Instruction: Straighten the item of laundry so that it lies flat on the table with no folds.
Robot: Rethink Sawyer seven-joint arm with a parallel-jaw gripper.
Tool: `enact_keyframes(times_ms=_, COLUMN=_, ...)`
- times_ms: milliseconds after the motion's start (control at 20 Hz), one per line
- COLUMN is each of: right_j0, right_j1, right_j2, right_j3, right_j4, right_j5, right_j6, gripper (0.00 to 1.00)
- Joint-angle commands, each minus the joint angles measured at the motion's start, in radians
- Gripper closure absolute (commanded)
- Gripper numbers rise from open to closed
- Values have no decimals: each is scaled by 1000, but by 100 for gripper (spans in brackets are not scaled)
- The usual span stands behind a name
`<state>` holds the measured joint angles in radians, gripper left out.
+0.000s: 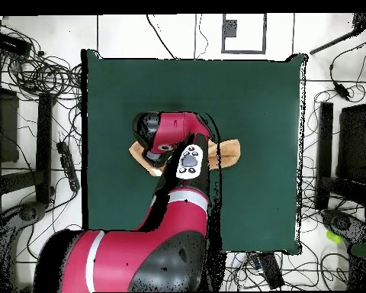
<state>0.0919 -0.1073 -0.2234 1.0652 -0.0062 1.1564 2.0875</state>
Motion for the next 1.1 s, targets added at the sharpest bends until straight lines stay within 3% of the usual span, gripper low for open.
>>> enact_keyframes(times_ms=50, right_j0=-24, right_j1=147, right_j2=34, right_j3=-23, right_j4=-32, right_j5=-554, right_j6=295, gripper=100)
enact_keyframes(times_ms=1100, right_j0=-54, right_j1=169, right_j2=14, right_j3=-139, right_j4=3, right_j5=-416, right_j6=293, gripper=100)
